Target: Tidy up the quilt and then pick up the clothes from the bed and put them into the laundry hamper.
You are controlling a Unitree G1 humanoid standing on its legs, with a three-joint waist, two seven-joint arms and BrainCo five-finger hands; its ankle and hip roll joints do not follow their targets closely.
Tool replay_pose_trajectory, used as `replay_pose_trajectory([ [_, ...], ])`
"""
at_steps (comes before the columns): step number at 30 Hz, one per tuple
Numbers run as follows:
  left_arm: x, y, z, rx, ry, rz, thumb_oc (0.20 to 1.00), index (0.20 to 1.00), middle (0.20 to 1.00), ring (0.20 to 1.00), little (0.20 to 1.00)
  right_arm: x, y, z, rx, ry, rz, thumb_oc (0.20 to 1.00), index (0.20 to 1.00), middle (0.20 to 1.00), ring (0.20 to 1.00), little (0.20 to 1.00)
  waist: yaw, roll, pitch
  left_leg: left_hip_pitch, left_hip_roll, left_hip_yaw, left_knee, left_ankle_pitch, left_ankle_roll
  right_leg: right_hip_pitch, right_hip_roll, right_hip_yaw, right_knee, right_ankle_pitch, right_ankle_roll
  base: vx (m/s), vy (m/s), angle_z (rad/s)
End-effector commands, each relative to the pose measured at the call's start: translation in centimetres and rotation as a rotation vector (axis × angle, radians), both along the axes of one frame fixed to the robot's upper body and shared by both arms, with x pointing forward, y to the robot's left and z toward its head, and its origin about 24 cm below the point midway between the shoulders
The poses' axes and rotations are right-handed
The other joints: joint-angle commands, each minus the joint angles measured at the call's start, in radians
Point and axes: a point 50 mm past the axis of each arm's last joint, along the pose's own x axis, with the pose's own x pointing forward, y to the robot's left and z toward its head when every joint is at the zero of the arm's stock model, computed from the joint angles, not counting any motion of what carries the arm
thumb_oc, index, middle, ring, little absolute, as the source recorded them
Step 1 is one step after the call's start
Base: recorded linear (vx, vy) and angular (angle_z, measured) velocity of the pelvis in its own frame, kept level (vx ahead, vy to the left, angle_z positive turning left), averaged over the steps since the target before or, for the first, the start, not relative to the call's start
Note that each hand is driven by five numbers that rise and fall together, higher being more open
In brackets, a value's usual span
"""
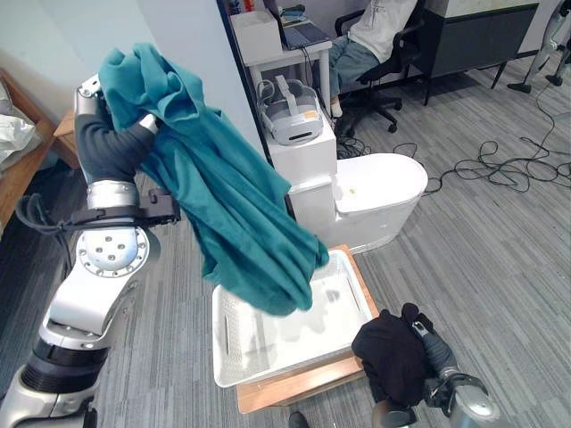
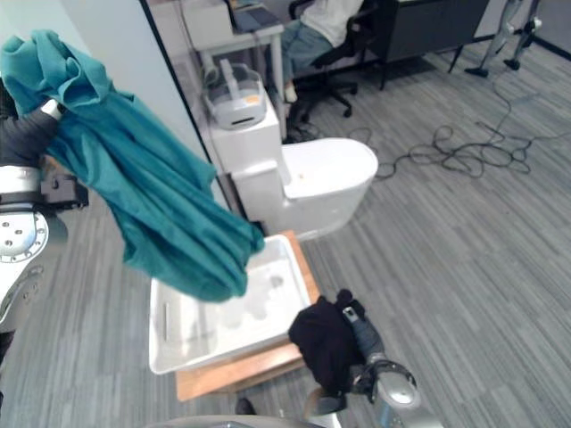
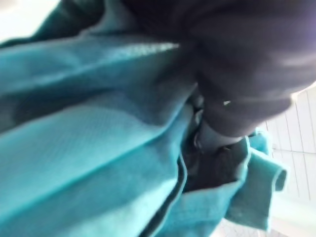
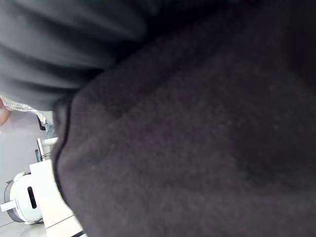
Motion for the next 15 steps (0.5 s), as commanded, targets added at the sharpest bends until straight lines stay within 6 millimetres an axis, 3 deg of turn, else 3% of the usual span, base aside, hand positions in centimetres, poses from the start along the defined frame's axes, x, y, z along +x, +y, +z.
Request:
replay_pose_trajectory([
  [1, -0.3, 0.9, 1.8, 0.034, -0.099, 0.046, 0.2, 0.2, 0.2, 0.2, 0.2, 2.1, 1.5, 2.4, 0.048, -0.154, 0.04, 0.2, 0.2, 0.2, 0.2, 0.2, 0.017, -0.038, 0.01, 0.024, 0.006, -0.022, 0.0, -0.091, -0.022, 0.023, -0.009, -0.063, -0.007, -0.111, 0.042, 0.0, 0.0, 0.0],
  [6, 0.8, 1.1, -1.5, 0.033, 0.091, 0.047, 0.2, 0.2, 0.2, 0.2, 0.2, 2.2, 1.4, 2.4, 0.054, -0.145, 0.045, 0.2, 0.2, 0.2, 0.2, 0.2, 0.017, -0.037, 0.012, 0.023, 0.006, -0.024, 0.0, -0.089, -0.023, 0.024, -0.008, -0.065, -0.007, -0.11, 0.043, 0.0, 0.0, 0.0],
  [9, 3.0, 0.0, -6.8, 0.032, 0.329, 0.052, 0.2, 0.2, 0.2, 0.2, 0.2, 1.9, 1.7, 2.3, 0.054, -0.13, 0.074, 0.2, 0.2, 0.2, 0.2, 0.2, -0.009, -0.046, 0.018, 0.022, 0.011, -0.013, 0.0, -0.088, -0.018, 0.016, -0.001, -0.043, -0.007, -0.105, 0.041, 0.01, -0.008, 0.01],
  [11, 3.7, -0.8, -8.5, 0.052, 0.391, 0.058, 0.2, 0.2, 0.2, 0.2, 0.2, 1.8, 1.7, 2.2, 0.055, -0.126, 0.077, 0.2, 0.2, 0.2, 0.2, 0.2, -0.018, -0.05, 0.023, 0.021, 0.013, -0.007, 0.0, -0.087, -0.018, 0.012, 0.001, -0.034, -0.007, -0.102, 0.041, 0.01, -0.029, -0.05],
  [14, 4.6, -2.9, -13.3, 0.073, 0.565, 0.04, 0.2, 0.2, 0.2, 0.2, 0.2, 1.7, 1.5, 2.0, 0.054, -0.127, 0.092, 0.2, 0.2, 0.2, 0.2, 0.2, -0.04, -0.059, 0.039, 0.019, 0.02, 0.011, 0.0, -0.084, -0.017, -0.001, 0.001, -0.012, -0.007, -0.091, 0.045, 0.0, -0.027, -0.08],
  [15, 4.6, -3.2, -13.9, 0.075, 0.597, 0.032, 0.2, 0.2, 0.2, 0.2, 0.2, 1.7, 1.5, 2.0, 0.053, -0.127, 0.092, 0.2, 0.2, 0.2, 0.2, 0.2, -0.043, -0.06, 0.041, 0.019, 0.021, 0.014, 0.0, -0.083, -0.016, -0.003, 0.001, -0.009, -0.007, -0.09, 0.046, 0.0, -0.011, -0.12],
])
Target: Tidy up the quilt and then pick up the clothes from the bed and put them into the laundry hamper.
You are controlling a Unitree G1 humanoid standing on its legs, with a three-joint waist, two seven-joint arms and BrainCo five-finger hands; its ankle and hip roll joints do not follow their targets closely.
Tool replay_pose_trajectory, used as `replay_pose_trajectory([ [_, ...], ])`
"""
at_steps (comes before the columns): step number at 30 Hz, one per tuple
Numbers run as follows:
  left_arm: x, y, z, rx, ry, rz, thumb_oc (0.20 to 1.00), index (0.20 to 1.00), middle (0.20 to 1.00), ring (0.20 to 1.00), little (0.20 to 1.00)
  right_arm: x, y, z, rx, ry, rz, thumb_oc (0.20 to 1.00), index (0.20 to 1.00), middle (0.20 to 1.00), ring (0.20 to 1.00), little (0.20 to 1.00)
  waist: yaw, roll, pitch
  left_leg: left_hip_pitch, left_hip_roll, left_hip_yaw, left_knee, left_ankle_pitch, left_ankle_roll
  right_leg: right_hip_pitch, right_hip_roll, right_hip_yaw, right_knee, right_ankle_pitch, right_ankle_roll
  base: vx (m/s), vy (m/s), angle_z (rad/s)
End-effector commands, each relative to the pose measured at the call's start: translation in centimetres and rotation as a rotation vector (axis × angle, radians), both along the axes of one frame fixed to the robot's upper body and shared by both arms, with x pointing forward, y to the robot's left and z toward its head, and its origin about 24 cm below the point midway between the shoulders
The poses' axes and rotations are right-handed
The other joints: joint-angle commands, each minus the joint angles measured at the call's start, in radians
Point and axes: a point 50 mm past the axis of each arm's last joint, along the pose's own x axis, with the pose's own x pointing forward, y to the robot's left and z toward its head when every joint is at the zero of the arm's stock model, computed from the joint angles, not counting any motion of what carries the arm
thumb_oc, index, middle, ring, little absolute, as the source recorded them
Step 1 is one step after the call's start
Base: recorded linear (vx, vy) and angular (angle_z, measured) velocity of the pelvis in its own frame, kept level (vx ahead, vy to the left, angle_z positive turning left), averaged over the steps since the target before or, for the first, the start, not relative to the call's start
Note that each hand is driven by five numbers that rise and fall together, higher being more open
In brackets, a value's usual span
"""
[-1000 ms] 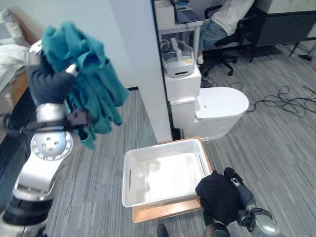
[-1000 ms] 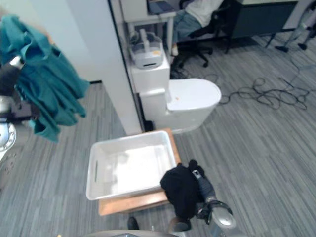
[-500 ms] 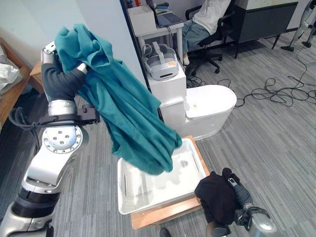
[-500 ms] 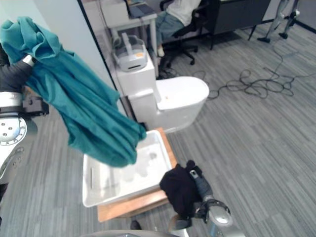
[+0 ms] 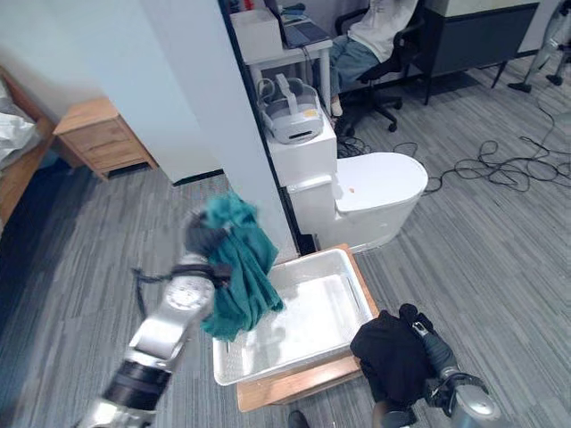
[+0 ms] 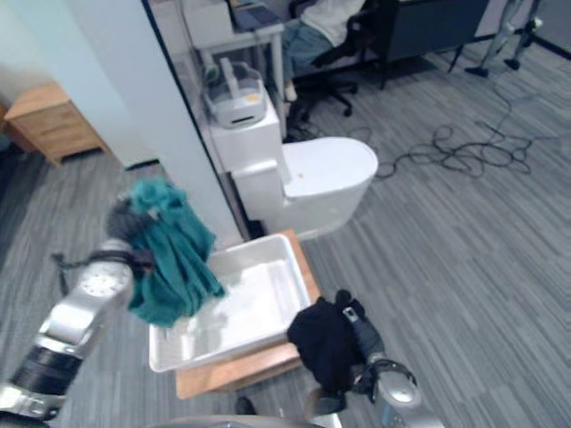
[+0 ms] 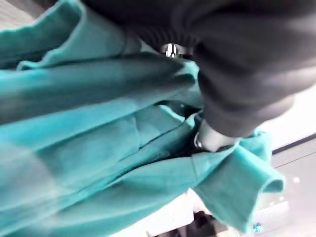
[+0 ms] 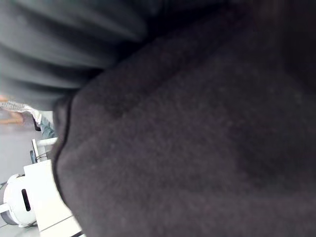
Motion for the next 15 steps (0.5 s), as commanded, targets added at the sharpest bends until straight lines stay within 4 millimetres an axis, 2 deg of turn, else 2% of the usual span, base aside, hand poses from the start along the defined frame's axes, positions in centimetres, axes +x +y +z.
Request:
replay_pose_trajectory([
  [1, 2.1, -0.2, 3.2, 0.11, -0.132, -0.014, 0.2, 0.2, 0.2, 0.2, 0.2, 1.8, 1.5, 2.2, 0.052, -0.147, 0.081, 0.2, 0.2, 0.2, 0.2, 0.2, -0.025, -0.044, 0.032, 0.02, 0.022, 0.003, 0.001, -0.074, -0.009, 0.009, 0.0, -0.023, -0.002, -0.092, 0.043, 0.0, -0.002, -0.16],
  [4, 1.9, -0.8, 1.1, 0.115, -0.064, -0.025, 0.2, 0.2, 0.2, 0.2, 0.2, 1.8, 1.4, 2.3, 0.052, -0.158, 0.088, 0.2, 0.2, 0.2, 0.2, 0.2, -0.037, -0.045, 0.045, 0.02, 0.024, 0.018, 0.001, -0.072, -0.007, 0.003, 0.004, -0.013, -0.002, -0.089, 0.04, -0.01, 0.01, -0.23],
  [5, 1.6, -1.0, 0.1, 0.122, -0.031, -0.027, 0.382, 0.382, 0.382, 0.382, 0.382, 1.8, 1.3, 2.5, 0.051, -0.161, 0.091, 0.2, 0.2, 0.2, 0.2, 0.2, -0.041, -0.045, 0.05, 0.021, 0.025, 0.023, 0.001, -0.072, -0.007, 0.004, 0.007, -0.01, -0.002, -0.089, 0.037, 0.01, 0.02, -0.13],
  [6, 1.3, -1.1, -0.8, 0.11, -0.008, -0.017, 1.0, 1.0, 1.0, 1.0, 1.0, 1.8, 1.3, 2.6, 0.05, -0.163, 0.094, 0.2, 0.2, 0.2, 0.2, 0.2, -0.044, -0.045, 0.053, 0.026, 0.024, 0.028, 0.001, -0.072, -0.006, 0.007, 0.008, -0.01, -0.002, -0.09, 0.035, 0.02, 0.02, -0.07],
  [11, 0.8, -1.2, -0.7, 0.071, -0.045, 0.018, 1.0, 1.0, 1.0, 1.0, 1.0, 1.8, 1.0, 2.9, 0.033, -0.179, 0.089, 0.2, 0.2, 0.2, 0.2, 0.2, -0.043, -0.045, 0.052, 0.033, 0.024, 0.029, 0.001, -0.073, -0.003, 0.016, 0.012, -0.012, -0.002, -0.094, 0.029, 0.03, 0.027, -0.03],
  [15, 0.1, 0.5, 1.8, 0.01, -0.174, 0.079, 1.0, 1.0, 1.0, 1.0, 1.0, 2.2, -0.7, 4.2, -0.015, -0.248, 0.01, 0.2, 0.2, 0.2, 0.2, 0.2, -0.02, -0.053, 0.049, 0.041, 0.023, 0.015, 0.001, -0.075, -0.001, 0.032, 0.011, -0.029, -0.002, -0.102, 0.024, 0.0, 0.008, 0.0],
])
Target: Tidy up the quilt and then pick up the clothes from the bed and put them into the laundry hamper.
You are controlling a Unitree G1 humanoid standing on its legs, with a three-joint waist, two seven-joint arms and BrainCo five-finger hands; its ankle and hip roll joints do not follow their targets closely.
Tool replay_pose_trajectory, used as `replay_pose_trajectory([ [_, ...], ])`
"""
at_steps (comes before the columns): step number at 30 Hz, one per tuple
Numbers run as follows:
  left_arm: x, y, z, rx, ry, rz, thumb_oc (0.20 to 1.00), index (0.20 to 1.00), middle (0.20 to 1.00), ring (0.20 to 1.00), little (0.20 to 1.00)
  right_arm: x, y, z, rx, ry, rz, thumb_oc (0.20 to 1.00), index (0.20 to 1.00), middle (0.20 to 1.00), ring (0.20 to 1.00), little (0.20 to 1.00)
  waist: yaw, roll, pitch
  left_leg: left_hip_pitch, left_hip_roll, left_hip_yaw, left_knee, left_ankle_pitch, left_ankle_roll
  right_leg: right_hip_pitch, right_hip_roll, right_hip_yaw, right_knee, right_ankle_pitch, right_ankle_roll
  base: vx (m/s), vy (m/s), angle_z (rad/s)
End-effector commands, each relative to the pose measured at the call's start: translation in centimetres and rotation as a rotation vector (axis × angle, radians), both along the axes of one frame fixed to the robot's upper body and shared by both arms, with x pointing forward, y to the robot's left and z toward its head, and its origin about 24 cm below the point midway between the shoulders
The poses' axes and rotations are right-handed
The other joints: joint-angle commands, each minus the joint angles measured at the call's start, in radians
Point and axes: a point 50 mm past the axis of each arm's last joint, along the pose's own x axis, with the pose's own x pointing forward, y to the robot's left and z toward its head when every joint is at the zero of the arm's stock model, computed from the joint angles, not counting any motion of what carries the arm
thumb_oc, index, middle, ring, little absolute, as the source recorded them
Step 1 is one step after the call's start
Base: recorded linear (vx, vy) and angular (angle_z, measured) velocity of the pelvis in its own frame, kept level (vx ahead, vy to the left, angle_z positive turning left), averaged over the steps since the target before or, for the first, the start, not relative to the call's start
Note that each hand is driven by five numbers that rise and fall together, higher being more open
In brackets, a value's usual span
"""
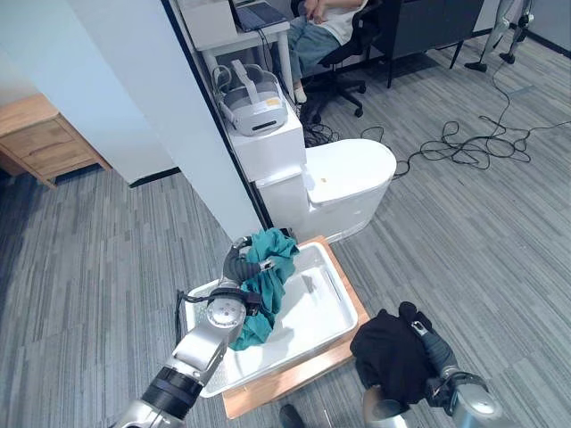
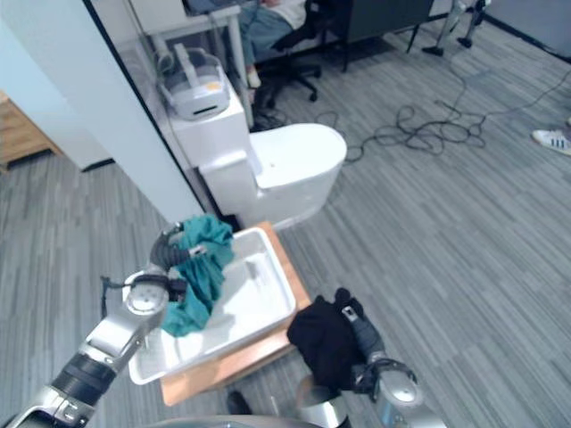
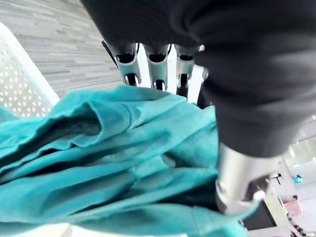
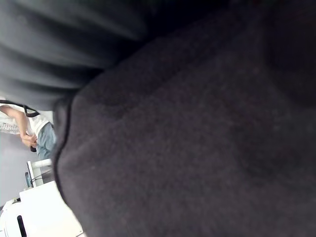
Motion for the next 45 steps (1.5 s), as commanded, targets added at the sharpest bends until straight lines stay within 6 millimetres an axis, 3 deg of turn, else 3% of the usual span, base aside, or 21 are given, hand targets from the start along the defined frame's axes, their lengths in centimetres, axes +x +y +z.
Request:
replay_pose_trajectory([
  [1, 0.8, 2.2, 5.1, -0.001, -0.276, 0.073, 1.0, 1.0, 1.0, 1.0, 1.0, 2.1, -0.5, 4.0, -0.017, -0.239, -0.01, 0.2, 0.2, 0.2, 0.2, 0.2, 0.028, -0.032, 0.001, 0.022, 0.02, -0.03, 0.001, -0.074, -0.005, 0.031, 0.005, -0.061, -0.002, -0.113, 0.025, 0.0, 0.024, 0.05],
  [6, -1.6, 5.7, 7.0, -0.028, -0.37, 0.222, 1.0, 1.0, 1.0, 1.0, 1.0, 3.6, -3.2, 8.0, -0.125, -0.425, -0.101, 0.2, 0.2, 0.2, 0.2, 0.2, 0.08, -0.047, -0.014, 0.031, 0.017, -0.07, 0.001, -0.076, -0.005, 0.061, 0.001, -0.101, -0.002, -0.127, 0.019, 0.01, 0.032, 0.15],
  [11, -3.3, 7.9, 6.0, -0.006, -0.305, 0.279, 1.0, 1.0, 1.0, 1.0, 1.0, 5.4, -4.7, 12.3, -0.179, -0.596, -0.169, 0.2, 0.2, 0.2, 0.2, 0.2, 0.133, -0.065, -0.031, 0.033, 0.013, -0.11, 0.001, -0.078, -0.005, 0.085, 0.003, -0.138, -0.002, -0.14, 0.013, 0.01, 0.017, 0.23],
  [12, -3.9, 8.4, 4.9, -0.006, -0.232, 0.267, 1.0, 1.0, 1.0, 1.0, 1.0, 6.1, -5.2, 14.3, -0.22, -0.669, -0.177, 0.2, 0.2, 0.2, 0.2, 0.2, 0.155, -0.071, -0.037, 0.031, 0.012, -0.124, 0.001, -0.079, -0.005, 0.092, 0.005, -0.149, -0.002, -0.142, 0.012, 0.01, 0.016, 0.28],
  [16, -4.8, 8.8, 2.9, 0.002, -0.115, 0.257, 1.0, 1.0, 1.0, 1.0, 1.0, 7.1, -5.8, 17.0, -0.253, -0.759, -0.178, 0.2, 0.2, 0.2, 0.2, 0.2, 0.187, -0.081, -0.042, 0.03, 0.01, -0.14, 0.001, -0.079, -0.004, 0.102, 0.007, -0.166, -0.002, -0.144, 0.01, 0.0, 0.016, 0.21],
  [21, -8.2, 10.5, -3.7, 0.002, 0.205, 0.39, 1.0, 1.0, 1.0, 1.0, 1.0, 9.4, -5.5, 21.4, -0.308, -0.881, -0.101, 0.2, 0.2, 0.2, 0.2, 0.2, 0.252, -0.093, -0.047, 0.025, 0.001, -0.167, 0.001, -0.081, -0.002, 0.116, 0.01, -0.186, -0.002, -0.149, 0.007, 0.0, 0.025, 0.13],
  [22, -10.0, 11.1, -6.7, 0.002, 0.311, 0.432, 1.0, 1.0, 1.0, 1.0, 1.0, 10.0, -5.2, 22.7, -0.313, -0.9, -0.071, 0.2, 0.2, 0.2, 0.2, 0.2, 0.263, -0.095, -0.048, 0.023, -0.001, -0.17, 0.001, -0.08, -0.002, 0.117, 0.011, -0.19, -0.002, -0.149, 0.007, 0.0, 0.041, 0.07],
  [24, -12.1, 11.4, -9.5, -0.021, 0.425, 0.473, 1.0, 1.0, 1.0, 1.0, 1.0, 10.3, -4.9, 23.5, -0.325, -0.915, -0.042, 0.2, 0.2, 0.2, 0.2, 0.2, 0.272, -0.098, -0.049, 0.021, -0.001, -0.171, 0.001, -0.078, -0.003, 0.116, 0.011, -0.193, -0.002, -0.148, 0.006, 0.0, 0.043, 0.01],
  [25, -15.7, 11.3, -13.4, -0.039, 0.607, 0.516, 1.0, 1.0, 1.0, 1.0, 1.0, 10.8, -4.3, 24.7, -0.339, -0.935, 0.003, 0.2, 0.2, 0.2, 0.2, 0.2, 0.281, -0.1, -0.05, 0.019, -0.002, -0.172, 0.001, -0.076, -0.003, 0.115, 0.011, -0.196, -0.002, -0.147, 0.007, 0.0, 0.052, 0.03],
  [26, -17.7, 11.1, -14.9, -0.046, 0.705, 0.533, 1.0, 1.0, 1.0, 1.0, 1.0, 10.9, -4.0, 25.1, -0.344, -0.942, 0.025, 0.2, 0.2, 0.2, 0.2, 0.2, 0.286, -0.103, -0.05, 0.018, -0.002, -0.172, 0.001, -0.074, -0.003, 0.114, 0.011, -0.197, -0.002, -0.146, 0.007, 0.0, 0.071, 0.07],
  [27, -21.1, 10.8, -17.2, -0.054, 0.869, 0.56, 1.0, 1.0, 1.0, 1.0, 1.0, 11.5, -3.3, 26.0, -0.353, -0.953, 0.061, 0.2, 0.2, 0.2, 0.2, 0.2, 0.291, -0.105, -0.049, 0.016, -0.002, -0.17, 0.001, -0.072, -0.003, 0.112, 0.01, -0.198, -0.002, -0.145, 0.007, -0.01, 0.057, 0.01],
  [30, -27.1, 10.6, -19.3, 0.01, 1.154, 0.558, 1.0, 1.0, 1.0, 1.0, 1.0, 12.7, -1.5, 27.4, -0.356, -0.968, 0.136, 0.2, 0.2, 0.2, 0.2, 0.2, 0.295, -0.113, -0.043, 0.014, -0.001, -0.164, 0.001, -0.069, -0.004, 0.107, 0.008, -0.2, -0.002, -0.142, 0.011, -0.01, 0.045, 0.02],
  [31, -31.2, 9.9, -19.7, 0.042, 1.388, 0.545, 1.0, 1.0, 1.0, 1.0, 1.0, 13.8, 0.0, 28.2, -0.361, -0.968, 0.208, 0.2, 0.2, 0.2, 0.2, 0.2, 0.303, -0.121, -0.038, 0.012, 0.001, -0.16, 0.001, -0.065, -0.006, 0.105, 0.007, -0.202, -0.002, -0.139, 0.014, 0.0, 0.034, 0.03],
  [34, -34.8, 8.3, -19.8, 0.029, 1.559, 0.505, 1.0, 1.0, 1.0, 1.0, 1.0, 15.5, 2.6, 28.7, -0.372, -0.948, 0.304, 0.2, 0.2, 0.2, 0.2, 0.2, 0.32, -0.132, -0.034, 0.014, 0.007, -0.15, 0.001, -0.062, -0.009, 0.106, 0.0, -0.22, -0.002, -0.137, 0.021, 0.04, 0.036, -0.09],
  [37, -35.2, 6.6, -20.2, 0.021, 1.606, 0.448, 1.0, 1.0, 1.0, 1.0, 1.0, 16.8, 4.9, 27.3, -0.356, -0.9, 0.369, 0.2, 0.2, 0.2, 0.2, 0.2, 0.339, -0.143, -0.028, 0.013, 0.011, -0.147, 0.001, -0.06, -0.007, 0.108, -0.009, -0.245, -0.002, -0.133, 0.023, 0.05, 0.008, 0.0],
  [43, -31.7, 7.7, -20.4, 0.043, 1.502, 0.468, 1.0, 1.0, 1.0, 1.0, 1.0, 18.1, 9.4, 22.8, -0.272, -0.795, 0.334, 0.2, 0.2, 0.2, 0.2, 0.2, 0.364, -0.158, 0.004, -0.007, 0.019, -0.168, 0.001, -0.053, -0.005, 0.102, -0.006, -0.259, -0.002, -0.125, 0.019, -0.02, -0.032, 0.09],
  [45, -29.7, 8.1, -20.5, 0.027, 1.449, 0.5, 1.0, 1.0, 1.0, 1.0, 1.0, 17.3, 11.1, 18.9, -0.178, -0.675, 0.333, 0.2, 0.2, 0.2, 0.2, 0.2, 0.364, -0.156, 0.019, -0.017, 0.018, -0.179, 0.001, -0.049, -0.002, 0.096, -0.002, -0.255, -0.002, -0.121, 0.017, -0.04, -0.013, 0.23],
])
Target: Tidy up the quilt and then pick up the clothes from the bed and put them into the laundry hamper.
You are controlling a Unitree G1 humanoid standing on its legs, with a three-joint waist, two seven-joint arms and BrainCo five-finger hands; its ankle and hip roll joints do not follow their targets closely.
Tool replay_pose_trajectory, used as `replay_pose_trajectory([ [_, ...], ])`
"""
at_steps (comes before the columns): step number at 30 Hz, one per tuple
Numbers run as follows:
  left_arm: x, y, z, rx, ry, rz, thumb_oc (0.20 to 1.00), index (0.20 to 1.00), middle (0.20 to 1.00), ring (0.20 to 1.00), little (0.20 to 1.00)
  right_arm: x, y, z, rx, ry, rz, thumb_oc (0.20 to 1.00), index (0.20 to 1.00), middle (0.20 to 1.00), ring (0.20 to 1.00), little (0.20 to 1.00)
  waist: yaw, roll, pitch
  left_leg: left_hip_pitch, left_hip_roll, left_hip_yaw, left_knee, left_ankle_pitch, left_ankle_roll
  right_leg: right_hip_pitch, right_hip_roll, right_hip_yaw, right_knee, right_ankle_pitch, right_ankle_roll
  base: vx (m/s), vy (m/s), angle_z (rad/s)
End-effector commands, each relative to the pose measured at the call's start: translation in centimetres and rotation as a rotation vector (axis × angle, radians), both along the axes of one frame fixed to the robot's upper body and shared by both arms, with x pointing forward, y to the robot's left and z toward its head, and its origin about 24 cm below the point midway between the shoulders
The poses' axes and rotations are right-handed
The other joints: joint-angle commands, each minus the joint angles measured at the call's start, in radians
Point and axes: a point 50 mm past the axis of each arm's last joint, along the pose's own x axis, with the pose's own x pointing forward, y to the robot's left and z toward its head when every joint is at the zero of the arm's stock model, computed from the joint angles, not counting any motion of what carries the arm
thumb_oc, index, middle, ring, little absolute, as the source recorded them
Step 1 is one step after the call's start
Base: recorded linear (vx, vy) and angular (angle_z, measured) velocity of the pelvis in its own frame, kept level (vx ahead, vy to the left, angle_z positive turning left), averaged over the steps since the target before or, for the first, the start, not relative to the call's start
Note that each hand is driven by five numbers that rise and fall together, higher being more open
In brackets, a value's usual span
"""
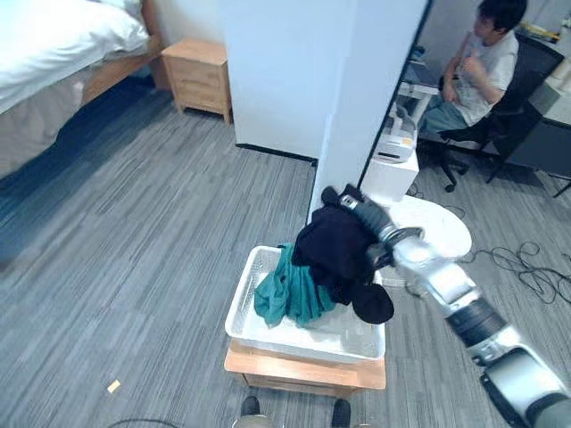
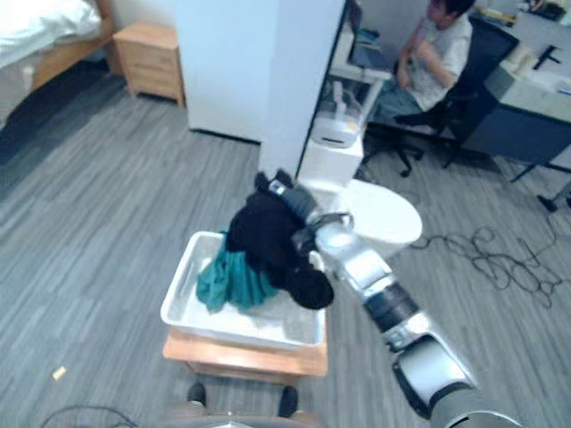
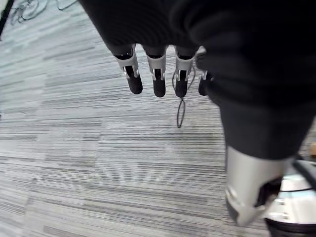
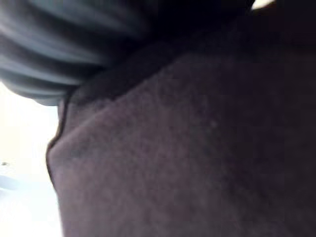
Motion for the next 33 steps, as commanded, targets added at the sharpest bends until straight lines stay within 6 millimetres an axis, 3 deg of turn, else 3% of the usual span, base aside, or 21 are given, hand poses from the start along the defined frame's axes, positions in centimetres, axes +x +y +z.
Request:
replay_pose_trajectory([
  [1, 1.1, 1.3, 0.3, 0.055, 0.01, 0.051, 1.0, 1.0, 1.0, 1.0, 1.0, 0.5, -0.5, 4.3, 0.029, -0.197, -0.048, 0.2, 0.2, 0.2, 0.2, 0.2, -0.002, 0.023, 0.084, 0.032, -0.007, -0.019, -0.002, -0.083, 0.01, 0.055, -0.003, -0.031, -0.001, -0.11, 0.033, -0.03, 0.002, 0.23],
  [4, 2.1, 1.1, 0.2, 0.062, -0.004, 0.027, 1.0, 1.0, 1.0, 1.0, 1.0, -0.7, 0.8, 0.1, -0.01, -0.085, 0.001, 0.2, 0.2, 0.2, 0.2, 0.2, -0.002, 0.027, 0.1, 0.03, -0.008, -0.021, -0.002, -0.082, 0.016, 0.052, -0.006, -0.029, -0.001, -0.104, 0.033, -0.03, -0.009, 0.01],
  [5, 2.5, 1.0, 0.2, 0.063, -0.008, 0.019, 1.0, 1.0, 1.0, 1.0, 1.0, -1.3, 1.6, -1.3, -0.044, -0.06, 0.011, 0.526, 0.526, 0.526, 0.526, 0.526, -0.001, 0.029, 0.109, 0.029, -0.009, -0.02, -0.002, -0.08, 0.017, 0.051, -0.007, -0.028, -0.001, -0.101, 0.031, -0.04, -0.001, -0.03],
  [6, 2.7, 0.9, 0.2, 0.06, -0.008, 0.015, 1.0, 1.0, 1.0, 1.0, 1.0, -1.7, 2.1, -2.2, -0.072, -0.037, 0.003, 1.0, 1.0, 1.0, 1.0, 1.0, 0.0, 0.032, 0.115, 0.028, -0.009, -0.02, -0.002, -0.078, 0.018, 0.05, -0.008, -0.026, -0.001, -0.1, 0.03, -0.03, 0.019, -0.06],
  [7, 2.9, 0.7, 0.1, 0.054, -0.009, 0.011, 1.0, 1.0, 1.0, 1.0, 1.0, -1.9, 2.8, -3.2, -0.084, -0.039, 0.019, 1.0, 1.0, 1.0, 1.0, 1.0, 0.002, 0.038, 0.12, 0.03, -0.01, -0.021, -0.002, -0.078, 0.018, 0.051, -0.01, -0.024, -0.001, -0.099, 0.03, -0.01, 0.026, -0.08],
  [11, 3.0, 0.4, 0.0, 0.048, -0.002, -0.004, 1.0, 1.0, 1.0, 1.0, 1.0, -2.0, 3.3, -3.3, -0.096, -0.088, -0.013, 1.0, 1.0, 1.0, 1.0, 1.0, 0.003, 0.044, 0.121, 0.032, -0.012, -0.02, -0.002, -0.079, 0.017, 0.052, -0.013, -0.024, -0.001, -0.098, 0.03, 0.01, 0.017, -0.06],
  [17, 2.7, 0.7, 0.1, 0.049, 0.021, -0.067, 1.0, 1.0, 1.0, 1.0, 1.0, 0.0, 1.1, 0.2, -0.08, -0.274, -0.175, 1.0, 1.0, 1.0, 1.0, 1.0, -0.01, 0.048, 0.106, 0.04, -0.018, -0.005, -0.002, -0.085, 0.02, 0.052, -0.018, -0.012, -0.001, -0.097, 0.037, 0.0, 0.005, -0.04],
  [20, 2.4, 0.6, 0.1, 0.035, 0.026, -0.078, 1.0, 1.0, 1.0, 1.0, 1.0, 1.0, -1.3, 3.1, -0.079, -0.384, -0.269, 1.0, 1.0, 1.0, 1.0, 1.0, -0.027, 0.054, 0.094, 0.058, -0.022, 0.007, -0.002, -0.094, 0.021, 0.059, -0.018, 0.002, -0.001, -0.097, 0.039, 0.05, 0.041, -0.18],
  [21, 2.2, 0.5, 0.0, 0.026, 0.013, -0.067, 1.0, 1.0, 1.0, 1.0, 1.0, 1.2, -3.0, 4.3, -0.11, -0.415, -0.329, 1.0, 1.0, 1.0, 1.0, 1.0, -0.043, 0.054, 0.084, 0.065, -0.024, 0.016, -0.002, -0.1, 0.021, 0.059, -0.019, 0.013, -0.001, -0.097, 0.04, 0.05, 0.034, -0.13],
  [23, 2.4, 0.4, 0.0, 0.015, -0.023, -0.046, 1.0, 1.0, 1.0, 1.0, 1.0, 1.0, -5.0, 4.8, -0.135, -0.399, -0.378, 1.0, 1.0, 1.0, 1.0, 1.0, -0.062, 0.053, 0.076, 0.072, -0.027, 0.026, -0.002, -0.106, 0.022, 0.059, -0.019, 0.024, -0.001, -0.096, 0.042, 0.04, 0.024, -0.12],
  [24, 2.5, 0.3, -0.1, 0.01, -0.055, -0.027, 1.0, 1.0, 1.0, 1.0, 1.0, 0.4, -7.0, 4.6, -0.158, -0.364, -0.411, 1.0, 1.0, 1.0, 1.0, 1.0, -0.08, 0.051, 0.069, 0.075, -0.029, 0.034, -0.002, -0.11, 0.024, 0.057, -0.018, 0.034, -0.001, -0.096, 0.044, 0.03, 0.008, -0.25],
  [25, 2.4, 0.2, -0.1, 0.007, -0.08, -0.007, 1.0, 1.0, 1.0, 1.0, 1.0, -0.5, -9.2, 3.5, -0.19, -0.305, -0.442, 1.0, 1.0, 1.0, 1.0, 1.0, -0.098, 0.05, 0.063, 0.078, -0.031, 0.043, -0.002, -0.114, 0.026, 0.054, -0.017, 0.046, -0.001, -0.095, 0.045, 0.02, 0.001, -0.23],
  [26, 2.4, 0.1, -0.2, 0.006, -0.084, -0.003, 1.0, 1.0, 1.0, 1.0, 1.0, -0.8, -9.6, 3.2, -0.191, -0.283, -0.448, 1.0, 1.0, 1.0, 1.0, 1.0, -0.102, 0.05, 0.061, 0.079, -0.031, 0.044, -0.002, -0.115, 0.026, 0.054, -0.017, 0.048, -0.001, -0.095, 0.045, 0.0, -0.012, -0.17],
  [27, 2.2, -0.1, -0.2, -0.007, -0.11, 0.019, 1.0, 1.0, 1.0, 1.0, 1.0, -2.5, -11.8, 0.9, -0.208, -0.197, -0.451, 1.0, 1.0, 1.0, 1.0, 1.0, -0.124, 0.049, 0.059, 0.082, -0.033, 0.05, -0.002, -0.118, 0.029, 0.051, -0.014, 0.06, -0.001, -0.093, 0.045, 0.0, -0.011, -0.06],
  [28, 2.2, -0.1, -0.2, -0.009, -0.112, 0.02, 1.0, 1.0, 1.0, 1.0, 1.0, -2.7, -12.1, 0.6, -0.214, -0.19, -0.451, 1.0, 1.0, 1.0, 1.0, 1.0, -0.125, 0.049, 0.058, 0.083, -0.034, 0.05, -0.002, -0.119, 0.03, 0.051, -0.014, 0.061, -0.001, -0.093, 0.045, -0.03, -0.041, -0.09],
  [29, 2.2, -0.4, -0.3, -0.039, -0.15, 0.053, 1.0, 1.0, 1.0, 1.0, 1.0, -4.5, -13.9, -1.9, -0.27, -0.079, -0.441, 1.0, 1.0, 1.0, 1.0, 1.0, -0.149, 0.048, 0.057, 0.086, -0.035, 0.058, -0.002, -0.121, 0.032, 0.049, -0.011, 0.071, -0.001, -0.091, 0.045, -0.03, -0.04, -0.15],
  [31, 2.4, -0.4, -0.3, -0.042, -0.188, 0.096, 1.0, 1.0, 1.0, 1.0, 1.0, -6.8, -15.6, -5.4, -0.316, 0.06, -0.428, 1.0, 1.0, 1.0, 1.0, 1.0, -0.179, 0.049, 0.053, 0.088, -0.038, 0.064, -0.002, -0.125, 0.031, 0.047, -0.004, 0.086, -0.001, -0.091, 0.042, -0.03, -0.037, -0.21],
  [32, 2.4, -0.3, -0.3, -0.041, -0.193, 0.103, 1.0, 1.0, 1.0, 1.0, 1.0, -7.2, -15.9, -5.9, -0.326, 0.084, -0.428, 1.0, 1.0, 1.0, 1.0, 1.0, -0.183, 0.049, 0.052, 0.088, -0.039, 0.064, -0.002, -0.126, 0.03, 0.047, -0.003, 0.088, -0.001, -0.091, 0.042, -0.03, -0.034, -0.21],
  [33, 2.9, -0.1, -0.2, -0.038, -0.226, 0.124, 1.0, 1.0, 1.0, 1.0, 1.0, -9.3, -16.9, -9.4, -0.343, 0.221, -0.44, 1.0, 1.0, 1.0, 1.0, 1.0, -0.199, 0.051, 0.047, 0.09, -0.044, 0.067, -0.002, -0.129, 0.031, 0.046, -0.001, 0.094, -0.001, -0.09, 0.041, -0.02, -0.026, -0.2],
])
